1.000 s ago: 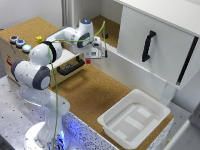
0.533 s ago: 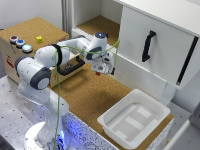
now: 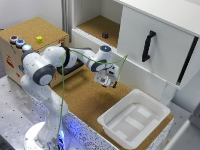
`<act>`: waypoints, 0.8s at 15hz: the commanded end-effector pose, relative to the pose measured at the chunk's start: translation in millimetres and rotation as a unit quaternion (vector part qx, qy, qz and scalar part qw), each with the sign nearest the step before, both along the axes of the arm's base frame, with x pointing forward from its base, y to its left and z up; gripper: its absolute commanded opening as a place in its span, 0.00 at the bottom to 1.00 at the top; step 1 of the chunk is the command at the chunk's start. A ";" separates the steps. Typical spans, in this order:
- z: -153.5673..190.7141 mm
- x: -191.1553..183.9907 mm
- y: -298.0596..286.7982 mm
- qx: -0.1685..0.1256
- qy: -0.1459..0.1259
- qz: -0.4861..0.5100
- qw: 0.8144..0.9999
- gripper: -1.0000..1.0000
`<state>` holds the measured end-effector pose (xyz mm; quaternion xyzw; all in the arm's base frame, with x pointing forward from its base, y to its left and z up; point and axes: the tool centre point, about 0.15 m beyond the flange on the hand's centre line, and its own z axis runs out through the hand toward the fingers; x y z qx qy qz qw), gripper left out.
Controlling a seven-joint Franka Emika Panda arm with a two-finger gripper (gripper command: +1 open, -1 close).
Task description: Place the pink block on the table
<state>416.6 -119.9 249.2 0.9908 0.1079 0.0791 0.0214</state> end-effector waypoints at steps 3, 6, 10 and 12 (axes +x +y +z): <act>-51.5 16.9 -26.8 -0.046 -0.005 -0.062 0.997 0.00; -44.2 18.3 -35.9 -0.040 -0.011 -0.095 0.995 0.00; -11.2 5.9 -40.6 -0.011 -0.040 -0.138 0.989 1.00; 4.7 -7.6 -31.8 0.007 -0.052 -0.136 0.989 1.00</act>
